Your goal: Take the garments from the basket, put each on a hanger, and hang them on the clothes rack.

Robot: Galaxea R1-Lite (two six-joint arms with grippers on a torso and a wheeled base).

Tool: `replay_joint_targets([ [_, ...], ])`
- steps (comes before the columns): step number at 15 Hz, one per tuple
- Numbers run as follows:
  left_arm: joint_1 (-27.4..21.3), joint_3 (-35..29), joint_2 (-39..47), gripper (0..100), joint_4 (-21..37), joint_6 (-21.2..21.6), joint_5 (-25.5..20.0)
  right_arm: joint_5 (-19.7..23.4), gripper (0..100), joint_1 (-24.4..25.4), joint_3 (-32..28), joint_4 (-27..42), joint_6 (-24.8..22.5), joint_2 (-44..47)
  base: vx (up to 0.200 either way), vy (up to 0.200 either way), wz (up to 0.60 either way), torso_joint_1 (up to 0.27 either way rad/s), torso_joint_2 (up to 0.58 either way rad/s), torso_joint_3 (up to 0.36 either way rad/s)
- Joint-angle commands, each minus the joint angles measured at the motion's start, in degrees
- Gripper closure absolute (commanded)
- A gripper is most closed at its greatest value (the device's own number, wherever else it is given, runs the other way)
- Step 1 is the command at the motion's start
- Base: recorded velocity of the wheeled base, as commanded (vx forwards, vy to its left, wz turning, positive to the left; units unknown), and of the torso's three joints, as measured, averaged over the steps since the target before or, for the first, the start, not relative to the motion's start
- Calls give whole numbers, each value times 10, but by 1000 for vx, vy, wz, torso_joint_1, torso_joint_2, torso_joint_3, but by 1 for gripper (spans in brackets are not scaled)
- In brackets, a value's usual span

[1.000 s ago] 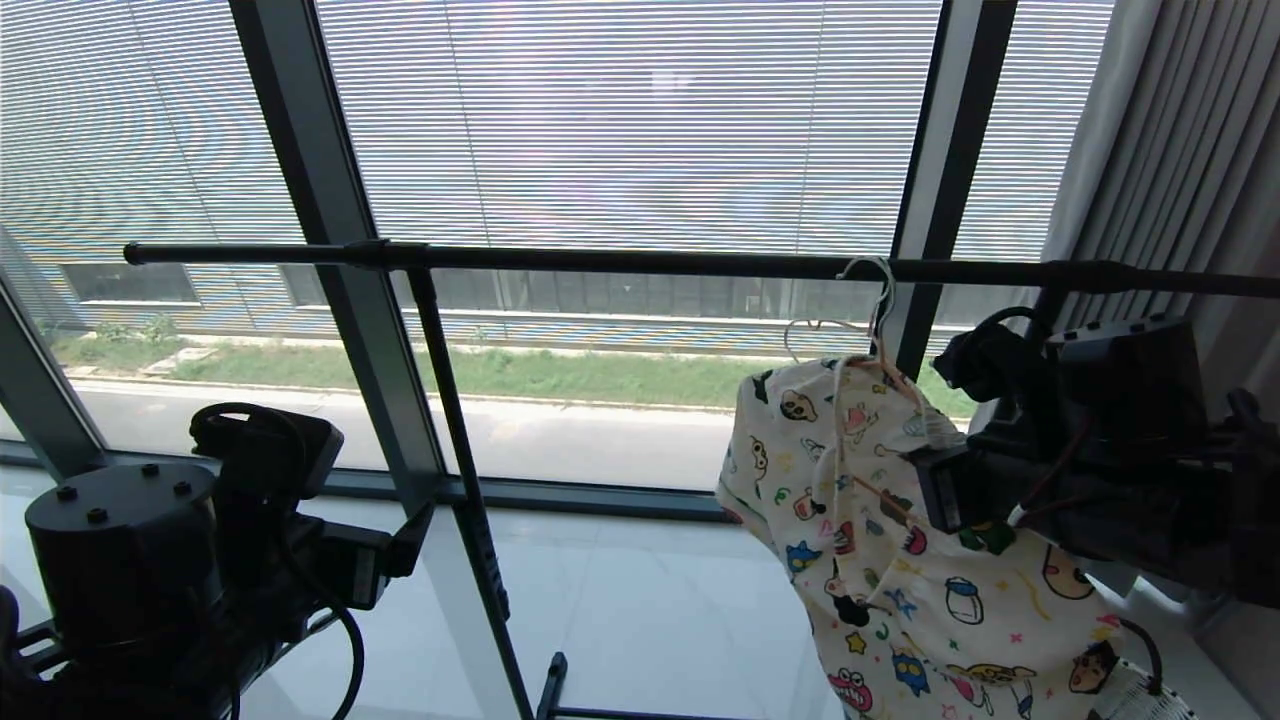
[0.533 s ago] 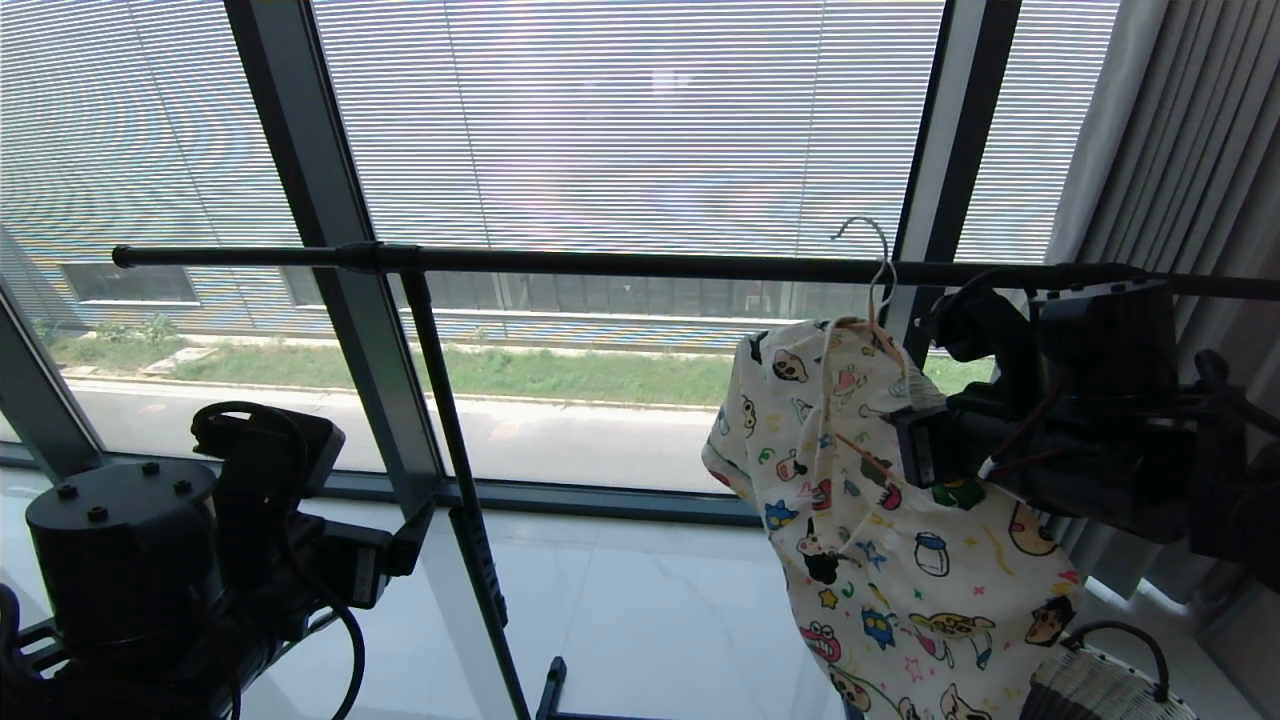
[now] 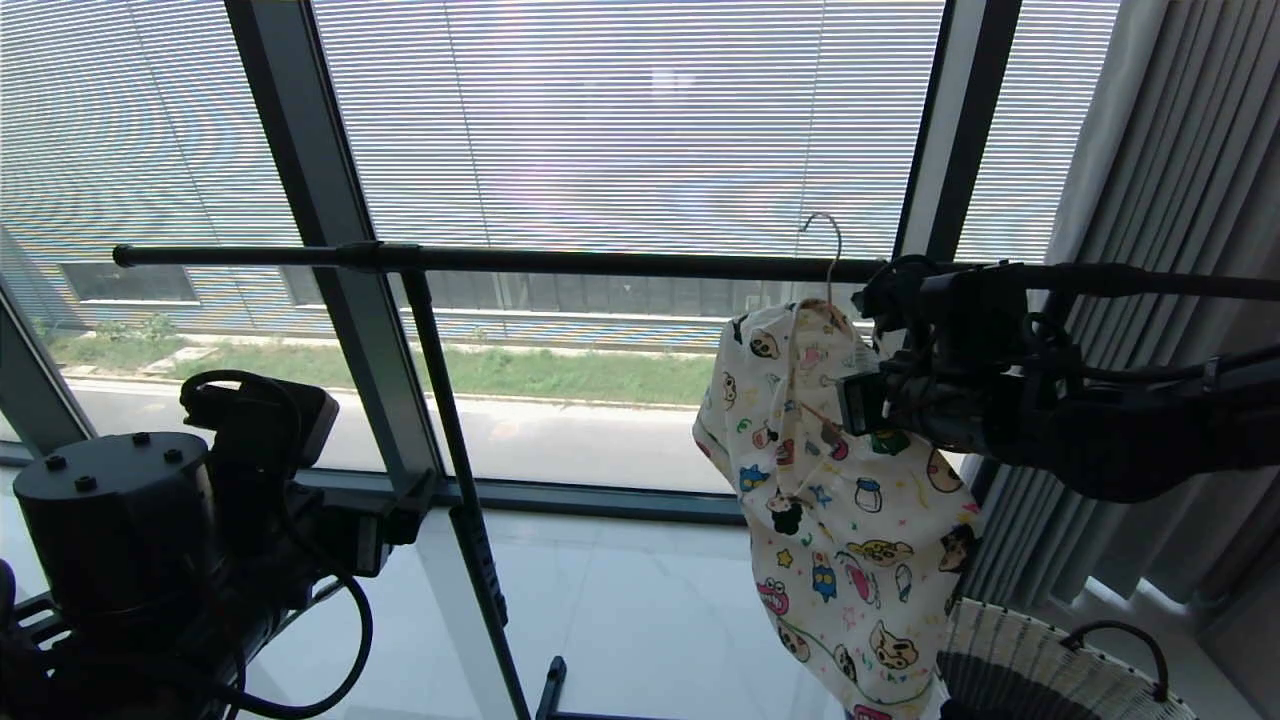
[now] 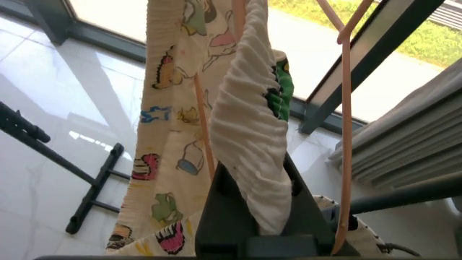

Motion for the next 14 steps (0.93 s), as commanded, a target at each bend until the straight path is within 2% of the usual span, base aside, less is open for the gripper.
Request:
replay_joint_targets([
  [1,0,-10,1,0,0,0,27,0,100,-15,-26,0,0,45,0,0,0,0,0,0],
  [5,0,-20,-3,0,1,1,80,2,100,-19,-28,-1,5,58,0,0,0,0,0,0],
  [14,0,-35,-3,0,1,13,101,3,100,-13,-27,5,5,55,0,0,0,0,0,0],
])
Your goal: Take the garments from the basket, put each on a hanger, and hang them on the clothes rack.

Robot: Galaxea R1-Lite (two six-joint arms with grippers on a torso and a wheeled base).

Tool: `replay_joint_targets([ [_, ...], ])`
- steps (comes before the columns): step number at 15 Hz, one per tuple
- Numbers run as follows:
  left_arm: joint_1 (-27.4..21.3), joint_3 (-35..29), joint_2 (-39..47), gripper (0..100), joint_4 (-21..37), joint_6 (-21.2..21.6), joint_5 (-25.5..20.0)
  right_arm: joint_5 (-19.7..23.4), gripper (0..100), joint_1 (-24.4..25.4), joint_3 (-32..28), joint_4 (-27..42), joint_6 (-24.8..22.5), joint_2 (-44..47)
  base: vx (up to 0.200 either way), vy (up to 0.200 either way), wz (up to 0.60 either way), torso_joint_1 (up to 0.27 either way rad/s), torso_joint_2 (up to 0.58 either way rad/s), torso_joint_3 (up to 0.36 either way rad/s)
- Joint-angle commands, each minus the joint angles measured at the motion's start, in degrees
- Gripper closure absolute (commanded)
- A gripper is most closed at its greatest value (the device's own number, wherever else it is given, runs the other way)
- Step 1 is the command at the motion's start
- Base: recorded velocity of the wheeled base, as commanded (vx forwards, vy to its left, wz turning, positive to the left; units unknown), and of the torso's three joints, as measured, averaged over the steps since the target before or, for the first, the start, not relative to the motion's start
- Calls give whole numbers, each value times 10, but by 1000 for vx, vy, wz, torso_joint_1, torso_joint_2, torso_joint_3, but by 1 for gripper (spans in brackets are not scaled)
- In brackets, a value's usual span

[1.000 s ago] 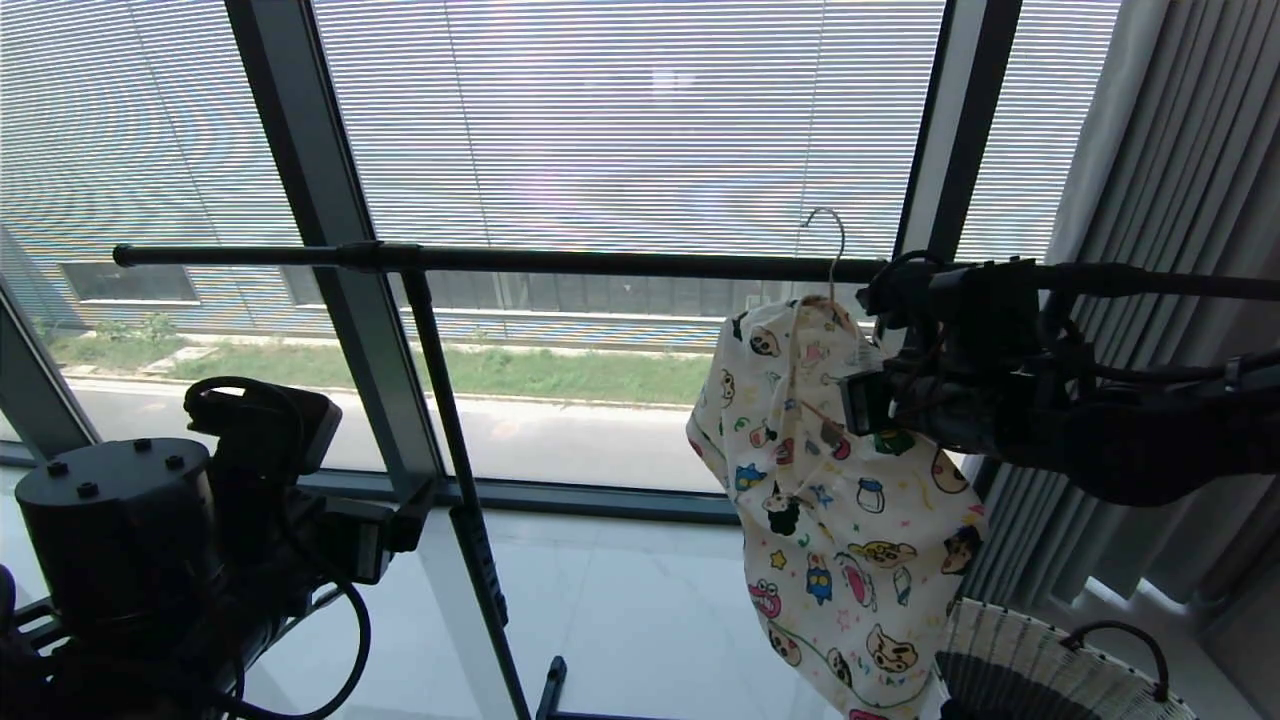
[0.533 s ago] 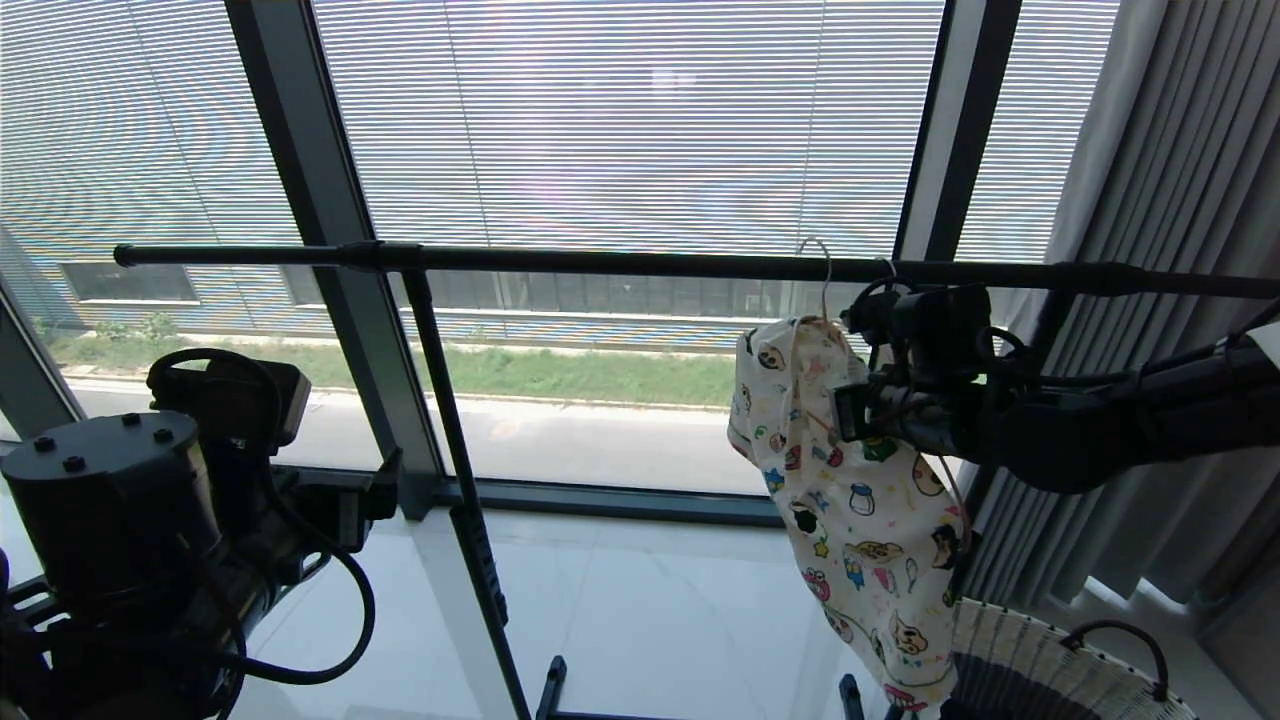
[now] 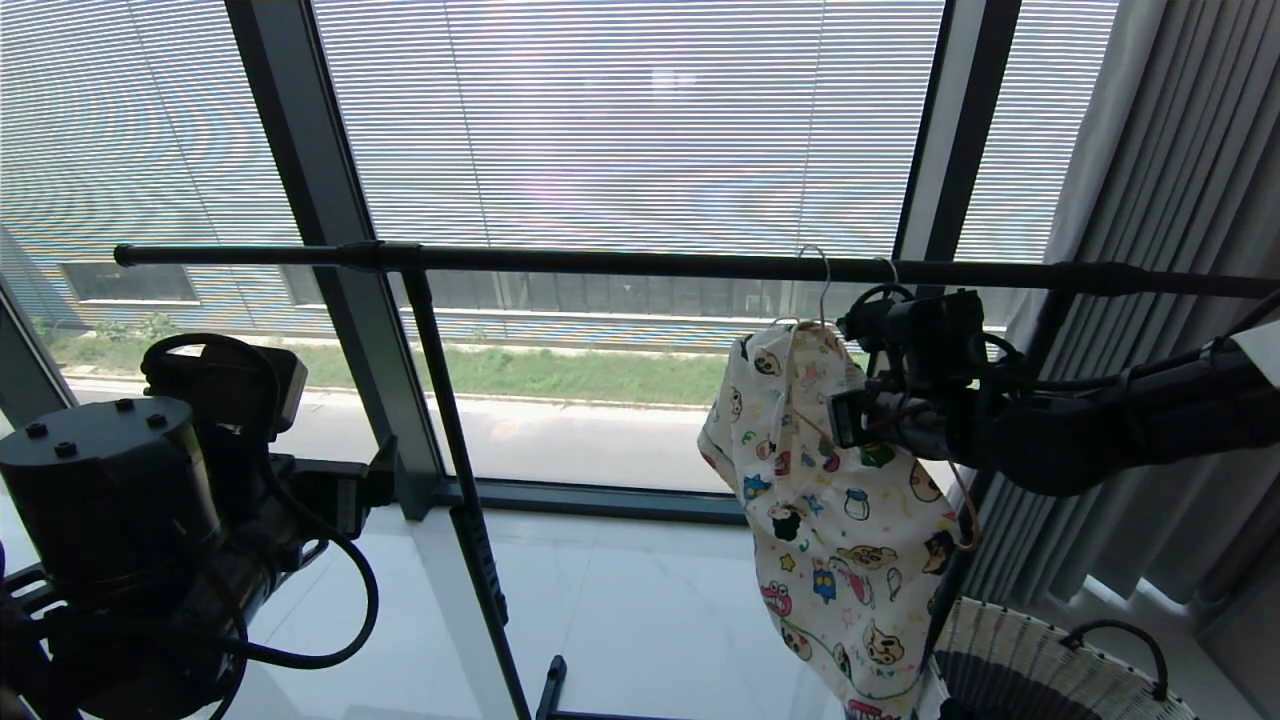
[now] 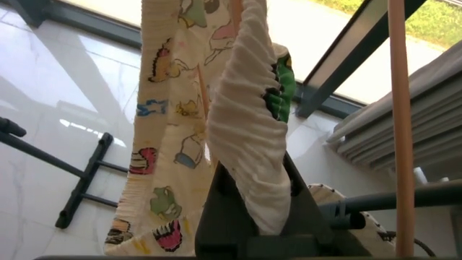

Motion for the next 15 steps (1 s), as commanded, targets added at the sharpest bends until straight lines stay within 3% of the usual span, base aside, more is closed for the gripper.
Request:
replay_joint_targets([
  [1,0,-3,0,0,-1,0,0,0,0,5,1,4,1,-10,0,0,0,0,0,0],
  [5,1,-2,2,0,0,8,1,-2,0,29,4,13,-2,-45,0,0,0,0,0,0],
  [10,5,-1,0,0,0,22,21,-7,0,57,13,124,-14,-157,0,0,0,0,0,0],
  [13,5,15,-6,0,0,21,22,-29,0,57,88,142,-99,-239,-67,0,0,1,2,1],
  [15,5,19,-14,0,0,18,22,-40,0,57,116,144,-107,-270,-200,0,0,14,5,5],
])
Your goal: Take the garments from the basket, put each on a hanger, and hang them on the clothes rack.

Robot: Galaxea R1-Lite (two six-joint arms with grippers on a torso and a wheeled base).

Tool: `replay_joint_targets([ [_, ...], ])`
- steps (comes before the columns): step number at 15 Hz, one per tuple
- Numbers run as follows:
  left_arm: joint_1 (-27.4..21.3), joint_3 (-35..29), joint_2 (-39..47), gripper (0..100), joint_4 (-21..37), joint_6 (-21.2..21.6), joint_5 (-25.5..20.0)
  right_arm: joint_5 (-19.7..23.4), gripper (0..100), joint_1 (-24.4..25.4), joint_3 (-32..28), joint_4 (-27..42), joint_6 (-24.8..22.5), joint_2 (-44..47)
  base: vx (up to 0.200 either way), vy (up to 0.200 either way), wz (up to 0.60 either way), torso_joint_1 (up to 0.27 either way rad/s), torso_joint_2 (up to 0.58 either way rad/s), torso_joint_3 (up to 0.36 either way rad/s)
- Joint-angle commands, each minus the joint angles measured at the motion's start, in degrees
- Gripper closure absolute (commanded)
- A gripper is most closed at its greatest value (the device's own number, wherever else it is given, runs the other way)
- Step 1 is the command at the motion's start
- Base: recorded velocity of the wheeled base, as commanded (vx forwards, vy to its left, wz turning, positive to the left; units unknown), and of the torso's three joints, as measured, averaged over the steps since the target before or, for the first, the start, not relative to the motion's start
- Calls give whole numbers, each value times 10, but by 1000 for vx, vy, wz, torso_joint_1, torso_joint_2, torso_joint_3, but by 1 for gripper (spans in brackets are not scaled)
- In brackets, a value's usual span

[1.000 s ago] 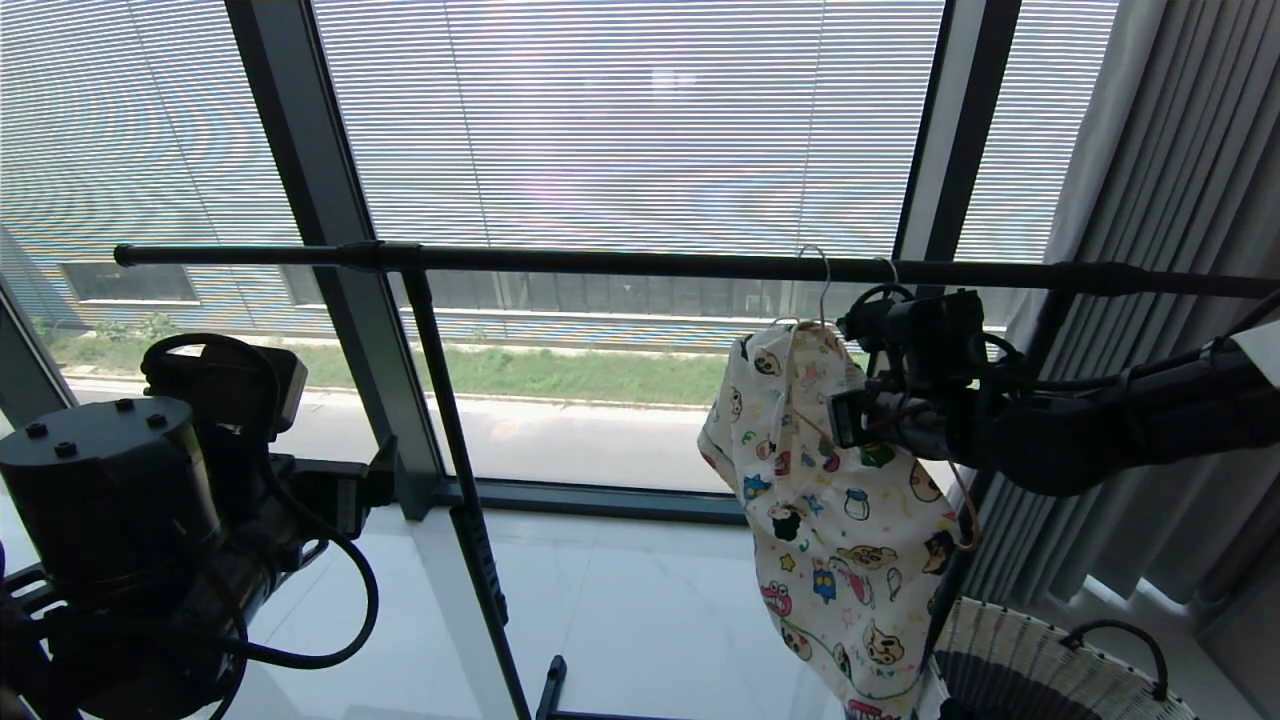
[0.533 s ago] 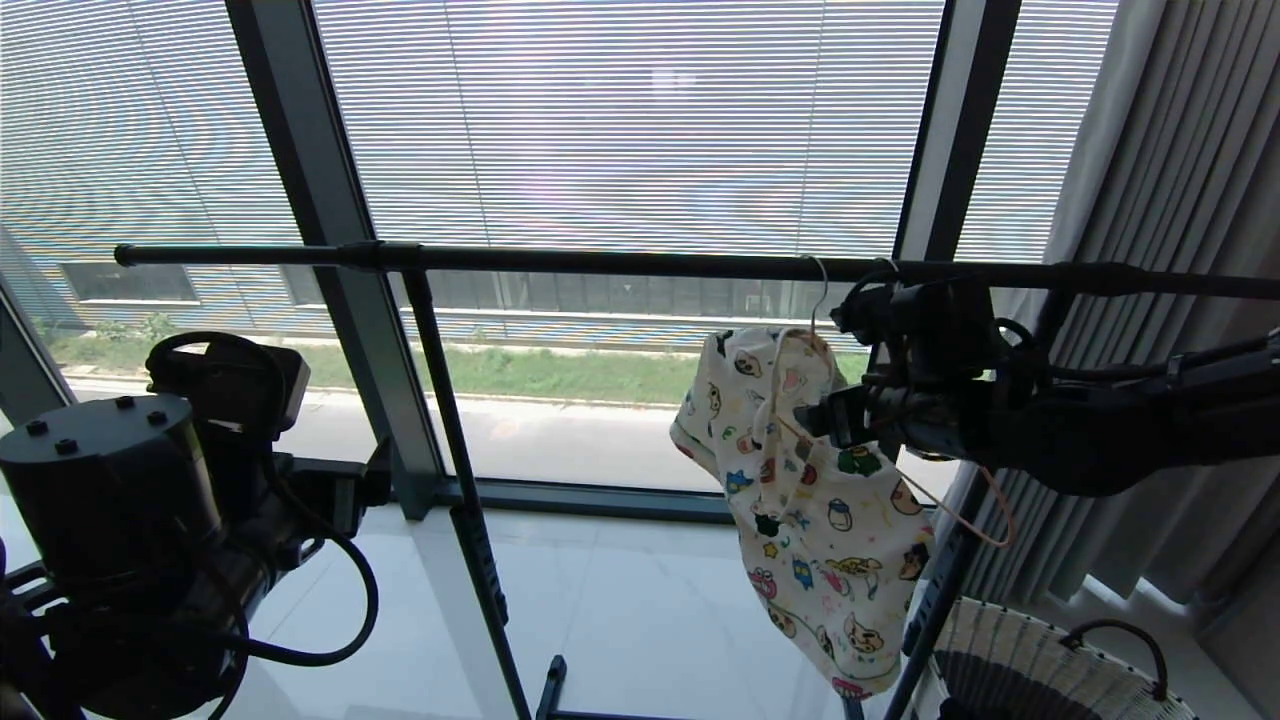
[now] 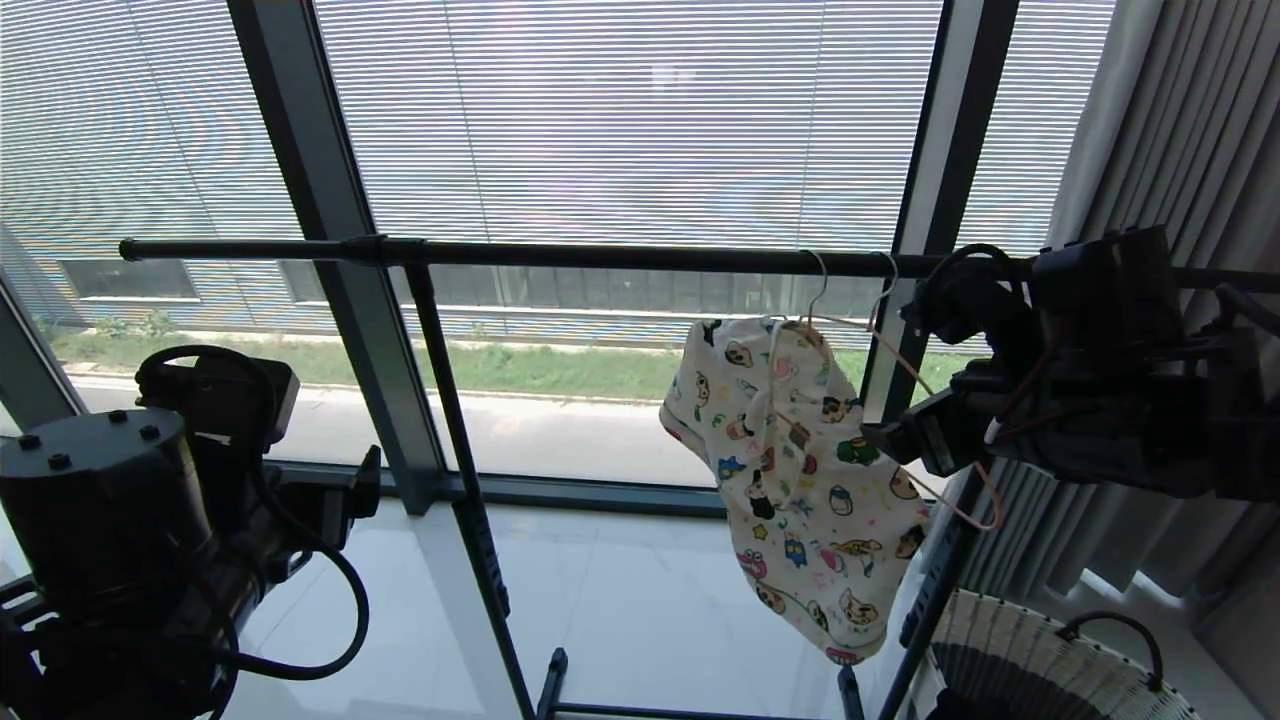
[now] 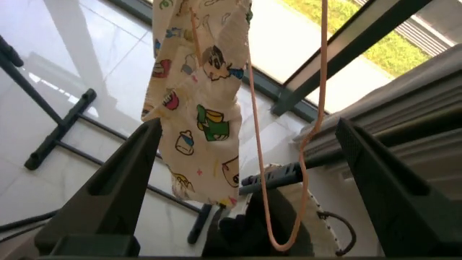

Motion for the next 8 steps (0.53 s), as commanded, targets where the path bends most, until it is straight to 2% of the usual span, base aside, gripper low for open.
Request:
replay_joint_targets([
  [1,2,2,-10,0,0,-1,0,-23,0,1,35,2,-10,-63,-200,0,0,2,2,-2],
  [2,10,2,-14,0,0,-1,-1,-38,0,0,46,4,-16,-79,-200,0,0,-17,-2,7],
  [5,25,2,-23,0,0,-2,-2,-43,0,-7,79,4,-30,-121,-200,0,0,-2,2,2],
  [8,39,24,-46,0,0,-3,-3,-43,0,-51,136,0,-65,-169,-200,0,0,-1,6,2],
])
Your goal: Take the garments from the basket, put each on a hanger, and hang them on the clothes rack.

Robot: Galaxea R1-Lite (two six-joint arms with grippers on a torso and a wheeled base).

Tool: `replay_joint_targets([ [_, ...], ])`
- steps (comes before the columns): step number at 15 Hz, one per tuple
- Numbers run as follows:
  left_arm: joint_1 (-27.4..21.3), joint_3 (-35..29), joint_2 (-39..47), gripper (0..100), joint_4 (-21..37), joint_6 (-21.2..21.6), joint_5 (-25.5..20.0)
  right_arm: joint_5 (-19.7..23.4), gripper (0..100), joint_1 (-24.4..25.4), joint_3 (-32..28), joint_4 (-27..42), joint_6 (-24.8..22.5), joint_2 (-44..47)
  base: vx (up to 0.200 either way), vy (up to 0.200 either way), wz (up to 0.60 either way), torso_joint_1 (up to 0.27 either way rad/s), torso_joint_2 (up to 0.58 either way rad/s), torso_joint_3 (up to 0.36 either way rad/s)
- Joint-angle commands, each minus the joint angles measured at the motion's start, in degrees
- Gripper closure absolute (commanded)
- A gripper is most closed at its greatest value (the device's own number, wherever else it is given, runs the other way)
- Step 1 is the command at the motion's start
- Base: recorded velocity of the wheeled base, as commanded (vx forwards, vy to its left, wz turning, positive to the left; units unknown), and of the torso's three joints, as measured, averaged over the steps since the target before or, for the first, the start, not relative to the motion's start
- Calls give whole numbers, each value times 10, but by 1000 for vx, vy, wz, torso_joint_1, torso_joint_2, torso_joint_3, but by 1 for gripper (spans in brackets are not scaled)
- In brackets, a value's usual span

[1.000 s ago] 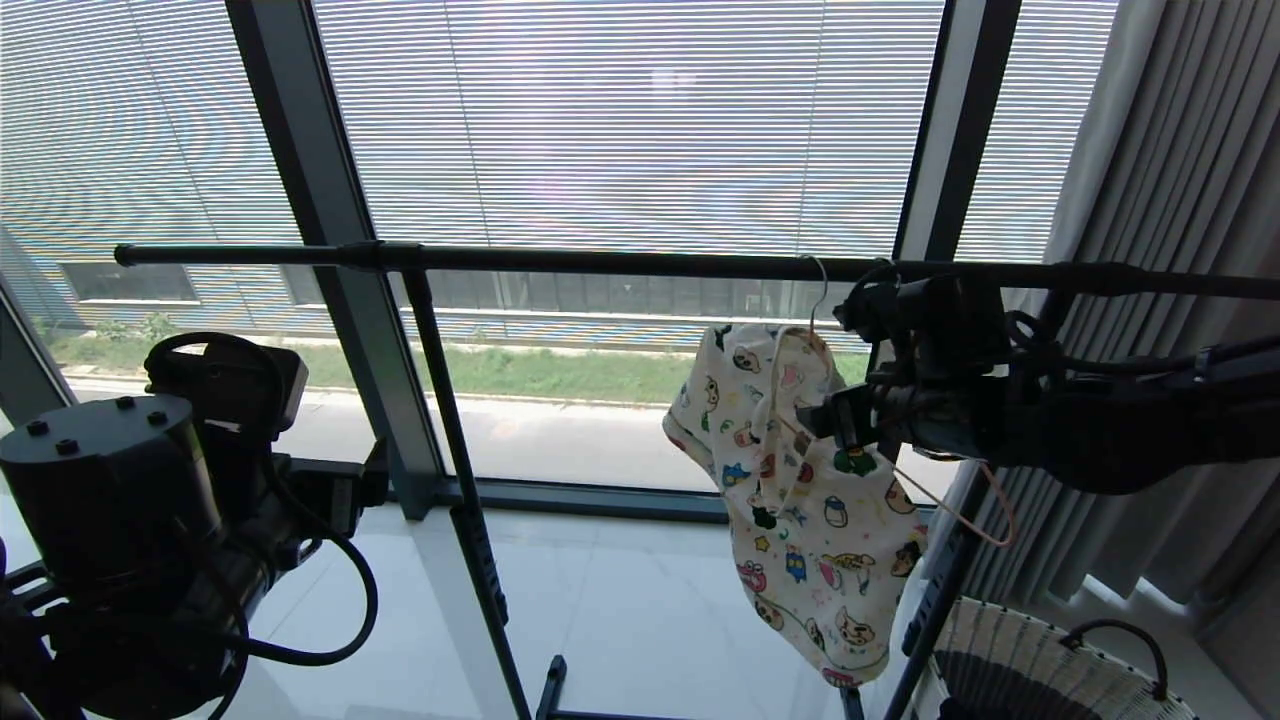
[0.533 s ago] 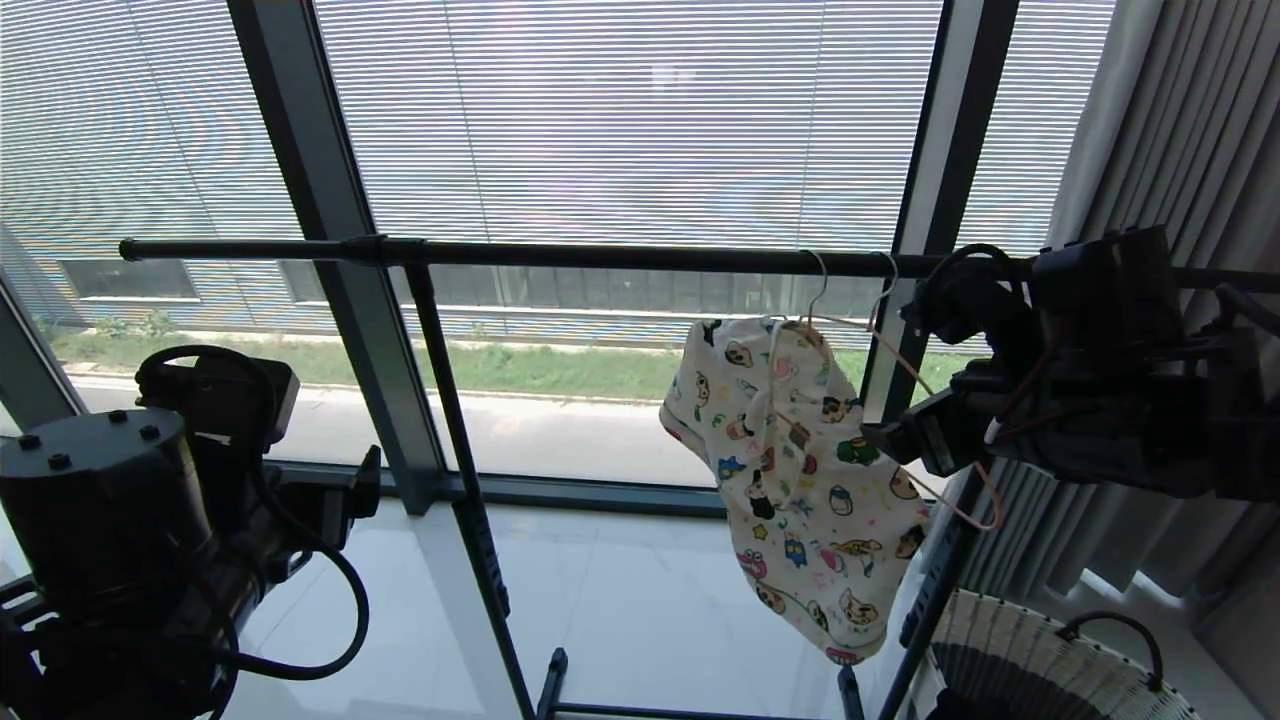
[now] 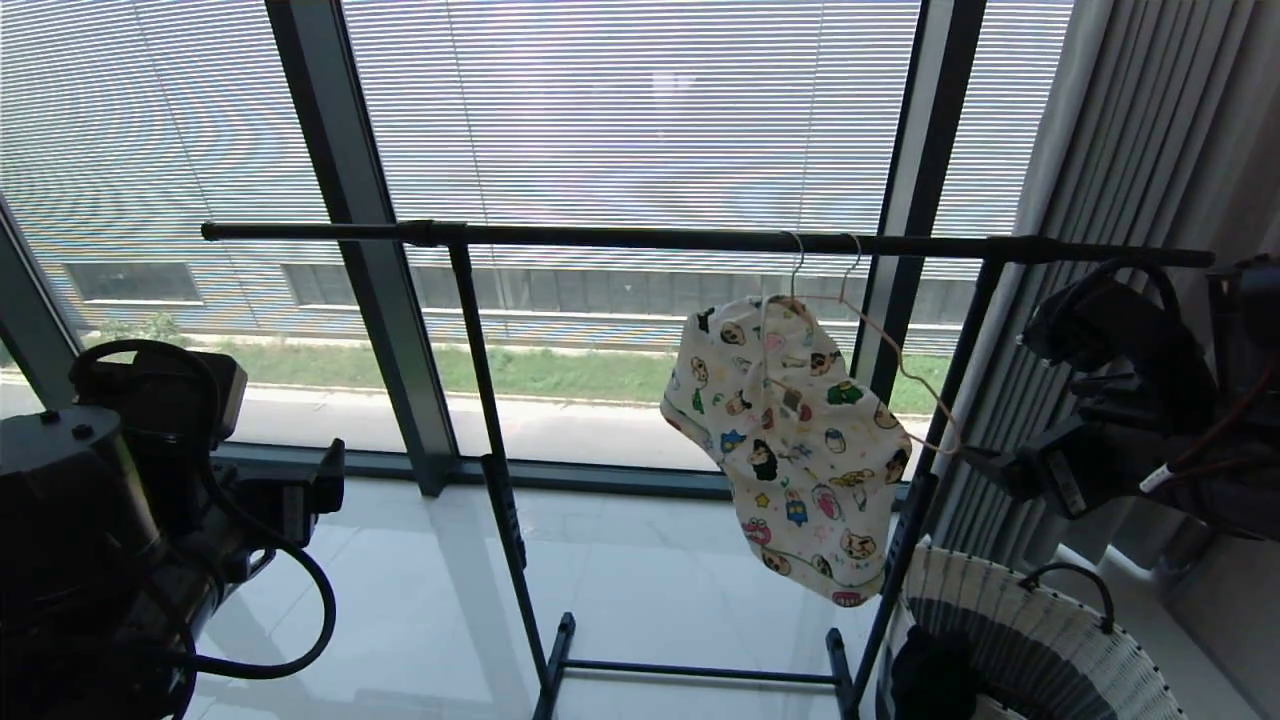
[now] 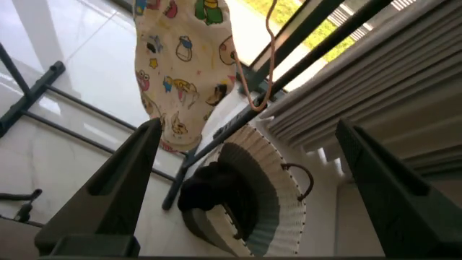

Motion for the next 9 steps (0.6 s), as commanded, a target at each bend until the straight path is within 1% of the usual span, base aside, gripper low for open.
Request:
replay_joint_targets([
  [1,10,28,-26,0,-1,-1,-2,0,0,-39,45,-3,-13,-54,-200,0,0,2,7,2],
  [2,12,38,-37,0,-1,-1,-3,2,0,-54,60,-3,-17,-72,-200,0,0,-2,-2,-2],
  [3,13,39,-39,0,0,-1,-3,2,0,-56,62,-3,-17,-75,-200,0,0,-2,-2,2],
  [4,23,57,-44,0,0,-8,-3,4,0,-74,93,-3,-27,-104,-200,0,0,2,-2,7],
  [6,46,77,-41,0,0,-22,-3,4,0,-78,123,-3,-32,-129,0,0,0,0,0,0],
  [9,64,74,-43,0,0,-25,-4,2,0,-79,148,-3,-45,-154,0,0,0,-4,22,12],
])
